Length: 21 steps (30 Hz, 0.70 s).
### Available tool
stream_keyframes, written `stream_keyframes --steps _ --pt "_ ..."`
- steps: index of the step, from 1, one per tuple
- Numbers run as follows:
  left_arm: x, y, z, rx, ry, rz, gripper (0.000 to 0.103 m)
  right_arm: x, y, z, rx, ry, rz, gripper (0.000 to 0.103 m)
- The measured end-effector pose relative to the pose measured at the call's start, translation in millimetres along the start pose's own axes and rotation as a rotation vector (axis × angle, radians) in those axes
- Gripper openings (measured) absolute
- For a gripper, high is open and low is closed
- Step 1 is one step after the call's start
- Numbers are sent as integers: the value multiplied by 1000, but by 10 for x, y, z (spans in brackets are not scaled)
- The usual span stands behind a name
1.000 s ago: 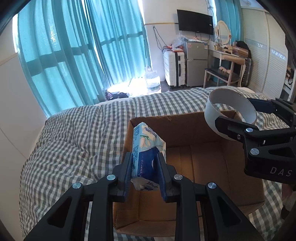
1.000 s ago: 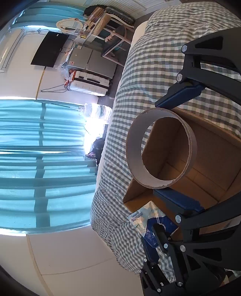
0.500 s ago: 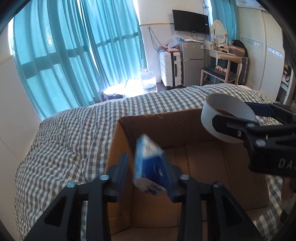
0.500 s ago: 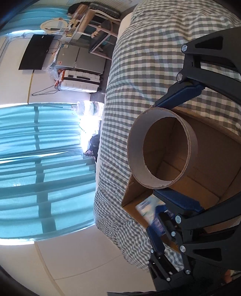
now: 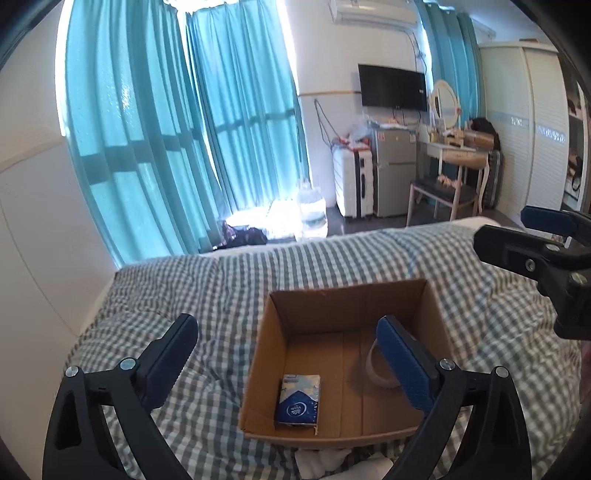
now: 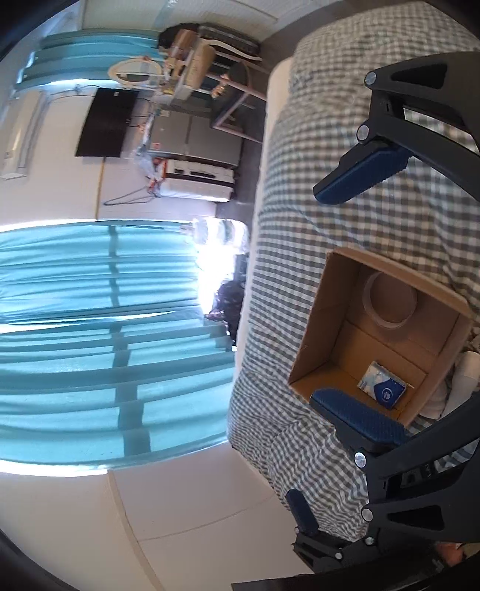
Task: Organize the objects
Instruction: 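Open the left gripper over the box while the right releases the tape roll inside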
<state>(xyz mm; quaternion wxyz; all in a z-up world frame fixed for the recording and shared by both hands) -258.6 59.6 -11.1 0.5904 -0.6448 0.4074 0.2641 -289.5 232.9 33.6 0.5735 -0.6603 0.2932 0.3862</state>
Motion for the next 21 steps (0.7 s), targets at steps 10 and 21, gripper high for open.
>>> stream_keyframes --steps 10,21 --pt "-94 -1023 -261 -61 -39 110 103 33 -880 -256 39 -63 28 101" --pt "322 -1412 -431 -115 -50 109 103 437 -1176 -543 46 -96 70 102"
Point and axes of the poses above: each gripper's, at about its wrist camera, not at the fingertips, and y roughly the way its jaws point, z to its right, x to its underside, the point moved 5 cm from there along y, roughly the way its jaws point, and after that the axes turned 1 degree about y, right-handed, at the moved point
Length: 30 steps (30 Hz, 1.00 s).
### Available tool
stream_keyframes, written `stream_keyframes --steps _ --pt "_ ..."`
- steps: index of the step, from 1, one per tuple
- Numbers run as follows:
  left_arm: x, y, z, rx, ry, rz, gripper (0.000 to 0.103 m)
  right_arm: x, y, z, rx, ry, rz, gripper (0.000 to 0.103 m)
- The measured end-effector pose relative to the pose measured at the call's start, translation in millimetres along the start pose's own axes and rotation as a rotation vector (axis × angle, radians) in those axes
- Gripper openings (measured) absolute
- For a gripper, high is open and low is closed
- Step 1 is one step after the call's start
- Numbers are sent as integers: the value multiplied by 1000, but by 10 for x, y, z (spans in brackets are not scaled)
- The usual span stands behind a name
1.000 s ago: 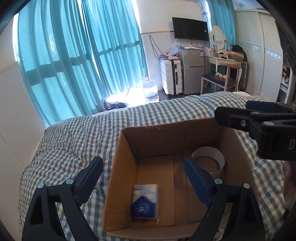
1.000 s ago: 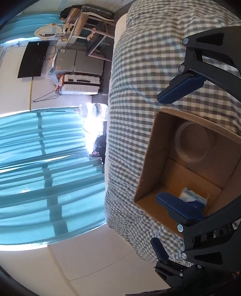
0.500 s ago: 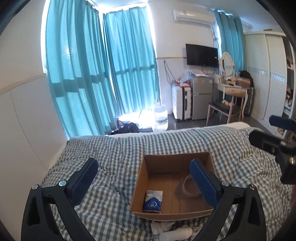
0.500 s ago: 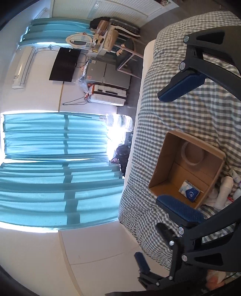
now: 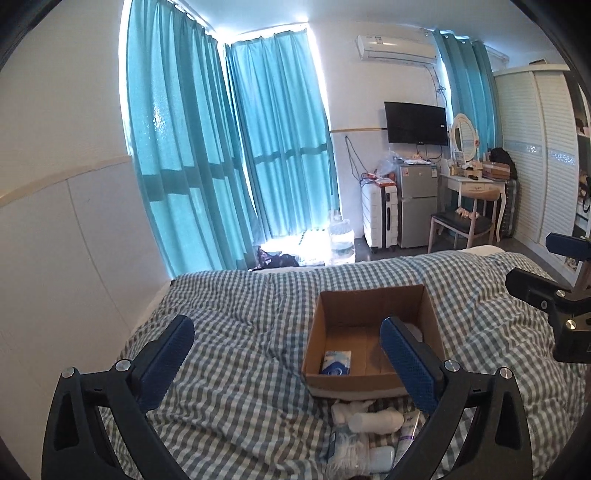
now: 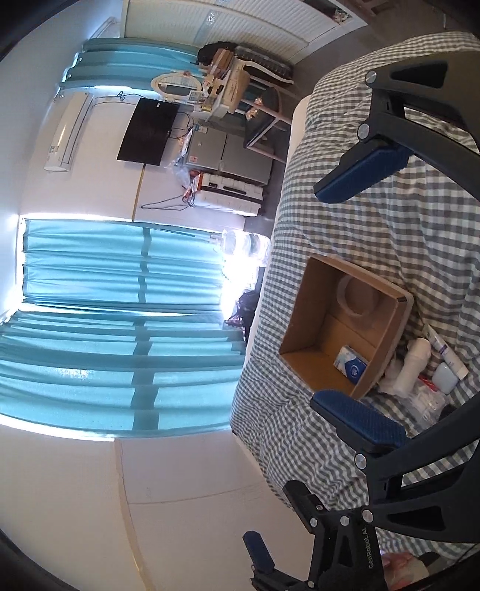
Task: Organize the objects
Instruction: 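Open the left gripper over the box while the right releases the tape roll inside, then grasp the black cup from the pile with the left gripper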
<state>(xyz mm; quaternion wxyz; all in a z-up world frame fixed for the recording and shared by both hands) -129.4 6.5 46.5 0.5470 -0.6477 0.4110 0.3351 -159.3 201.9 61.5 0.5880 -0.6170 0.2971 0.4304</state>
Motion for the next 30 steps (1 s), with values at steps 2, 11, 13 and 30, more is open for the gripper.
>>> stream_keyframes --steps 2,11,13,30 --pt "118 -9 -5 0 -2 -13 103 104 23 -50 -1 -8 -5 102" --pt "652 70 -55 -7 -64 -82 103 685 225 -274 -3 -26 -69 102" --pt "824 122 -73 -5 -93 -113 103 818 280 -298 -17 -10 -90 102" --pt "1951 568 333 86 -50 -356 103 1835 1024 -287 -21 60 -333 102"
Point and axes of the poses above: each gripper's, at about its wrist camera, not at the fingertips, and y roughly the way its jaws point, z to its right, x to its underside, the point moved 5 cm from there along y, roughly the way its jaws point, and after that the axes turned 1 degree about y, right-handed, at the moved point
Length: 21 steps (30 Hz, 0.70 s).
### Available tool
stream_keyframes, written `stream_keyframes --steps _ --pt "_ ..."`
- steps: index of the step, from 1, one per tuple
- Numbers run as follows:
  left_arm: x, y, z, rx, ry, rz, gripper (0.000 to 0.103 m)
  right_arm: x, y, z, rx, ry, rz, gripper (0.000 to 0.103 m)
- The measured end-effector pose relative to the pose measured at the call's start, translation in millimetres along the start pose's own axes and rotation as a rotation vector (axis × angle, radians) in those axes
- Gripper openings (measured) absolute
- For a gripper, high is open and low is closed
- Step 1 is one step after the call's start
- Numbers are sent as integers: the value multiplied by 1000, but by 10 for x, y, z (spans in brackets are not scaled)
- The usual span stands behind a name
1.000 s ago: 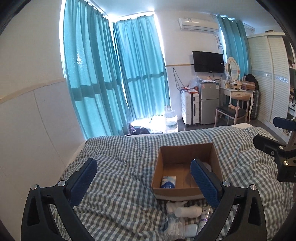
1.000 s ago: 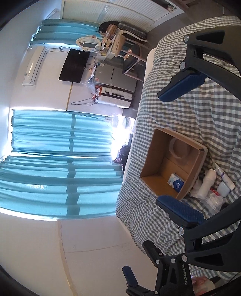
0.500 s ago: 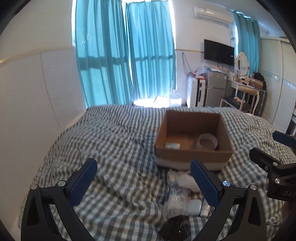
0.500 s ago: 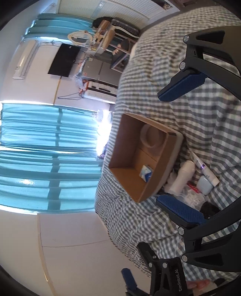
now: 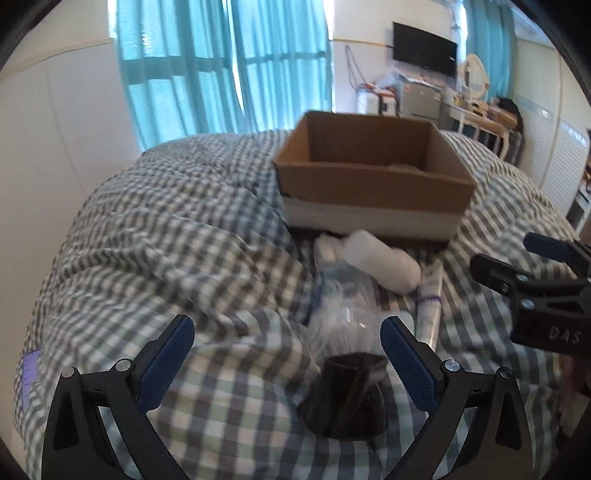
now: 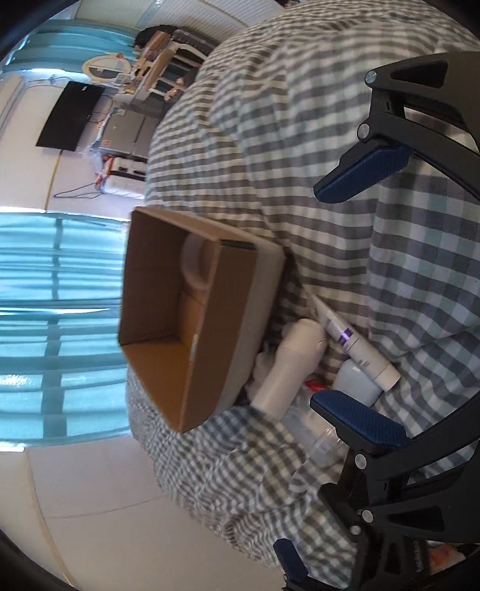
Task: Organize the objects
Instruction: 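Grasp the black cup from the pile with the left gripper, then grasp and lift the white toothpaste tube with the right gripper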
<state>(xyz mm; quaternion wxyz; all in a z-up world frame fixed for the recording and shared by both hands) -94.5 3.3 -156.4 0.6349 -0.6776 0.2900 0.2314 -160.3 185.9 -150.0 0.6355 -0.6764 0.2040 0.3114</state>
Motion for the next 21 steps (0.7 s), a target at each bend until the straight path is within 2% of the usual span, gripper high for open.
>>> stream_keyframes --steps 2,4,6,7,8,9,11,16,21 --pt "46 35 66 35 11 -14 102 31 40 5 3 0 -11 102" --pt "110 69 155 79 32 -36 91 45 60 -4 5 -4 -19 102" --pt "175 107 237 106 62 -63 70 56 84 -16 10 -10 -25 102" --pt "199 129 272 118 74 -78 63 65 92 -25 12 -16 -28 101" --pt "211 140 293 137 77 -88 50 74 93 -44 13 -21 -29 101" --pt "223 143 316 161 76 -95 42 80 94 -53 14 -26 -30 101" --pt "236 120 343 190 79 -93 38 85 96 -77 22 -38 -33 101" --pt "165 -6 278 199 45 -61 28 91 153 -161 22 -78 -63 95" --pt "-24 -182 113 219 -8 -7 27 101 338 -335 5 -108 -137 91"
Point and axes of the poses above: each gripper's, at about its wrist camera, not at the fingertips, and y roughly the way its jaws point, z to its right, x to its underside, the point moved 5 cm from there along y, roughly the way its jaws point, and after that the axes turned 1 degree about y, right-handed, at the moved point
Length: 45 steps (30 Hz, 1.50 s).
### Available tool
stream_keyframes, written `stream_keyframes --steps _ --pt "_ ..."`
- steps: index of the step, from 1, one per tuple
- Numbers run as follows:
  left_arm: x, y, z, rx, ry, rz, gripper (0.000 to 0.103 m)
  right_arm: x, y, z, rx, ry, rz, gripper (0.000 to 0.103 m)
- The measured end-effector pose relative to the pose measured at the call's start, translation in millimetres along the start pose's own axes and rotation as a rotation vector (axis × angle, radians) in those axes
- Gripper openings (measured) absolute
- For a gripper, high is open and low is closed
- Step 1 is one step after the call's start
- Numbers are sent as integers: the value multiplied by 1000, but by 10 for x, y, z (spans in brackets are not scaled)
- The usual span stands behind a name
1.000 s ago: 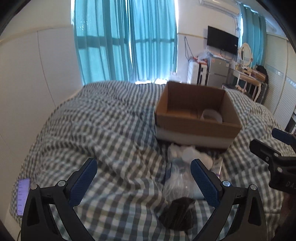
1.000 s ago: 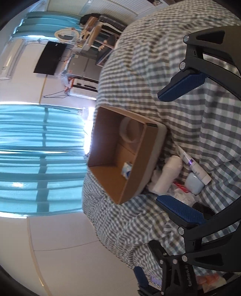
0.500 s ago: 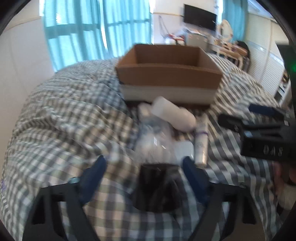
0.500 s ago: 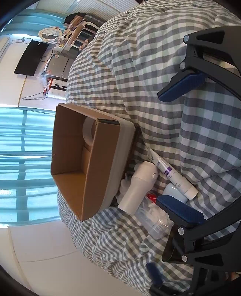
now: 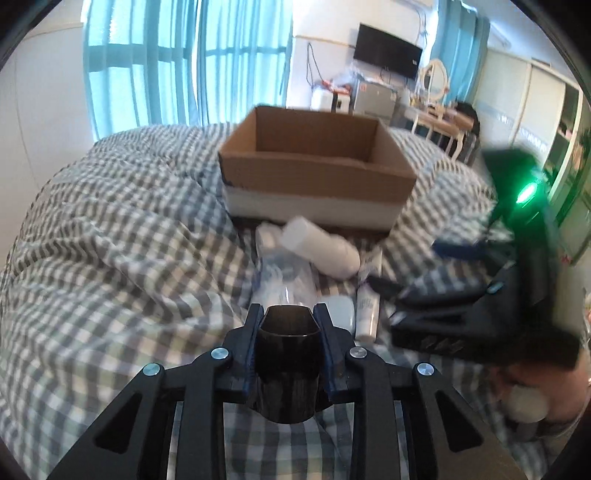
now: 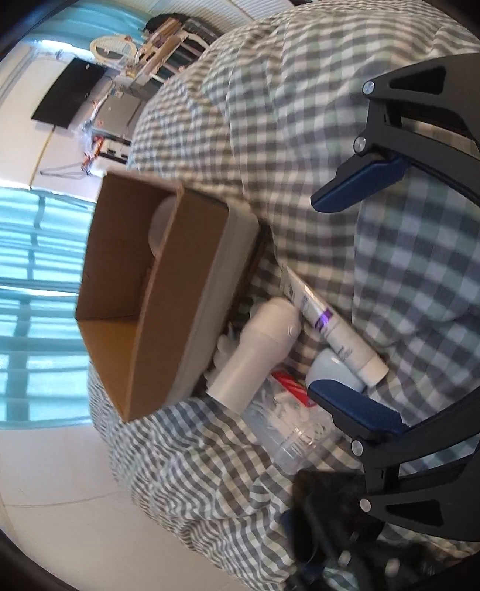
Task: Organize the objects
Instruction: 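Grasp and lift the white toothpaste tube with the right gripper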
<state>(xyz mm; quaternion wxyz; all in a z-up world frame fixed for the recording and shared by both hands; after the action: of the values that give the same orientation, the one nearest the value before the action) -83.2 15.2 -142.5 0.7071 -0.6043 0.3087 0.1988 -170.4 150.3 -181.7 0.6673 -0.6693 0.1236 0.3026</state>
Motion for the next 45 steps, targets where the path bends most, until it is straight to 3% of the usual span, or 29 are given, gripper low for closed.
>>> stream_keyframes --steps 3,7,14,17,24,36,45 --pt "-133 -57 -81 -27 -1 34 27 4 179 -89 -9 10 -66 88" --pt "-277 -30 -217 -86 2 65 27 42 432 -163 -31 25 -149 72" --pt "-192 168 -354 -115 -25 29 27 5 602 -186 -63 42 -167 71" --pt "-159 198 -367 -105 -34 19 27 -10 625 -234 -96 29 -163 61" --pt "-110 185 -391 -100 -52 13 27 38 509 -289 -129 -1 -130 28" --pt "-41 56 -314 -137 -50 13 27 130 25 -223 -60 -58 -21 15" --pt "-54 -137 -232 -150 -31 32 27 15 -353 -296 -52 -55 85 15"
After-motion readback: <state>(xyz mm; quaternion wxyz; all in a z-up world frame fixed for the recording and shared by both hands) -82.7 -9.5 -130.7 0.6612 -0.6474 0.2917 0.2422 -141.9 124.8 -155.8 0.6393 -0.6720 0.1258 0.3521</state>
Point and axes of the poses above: each gripper's, at about its wrist camera, not at the fingertips, and y roughly the way its jaws point, z to its right, x to its underside, the point moved 5 cm from there along y, roughly the way its jaws point, and after that the axes turned 1 degree about y, right-handed, at the moved point
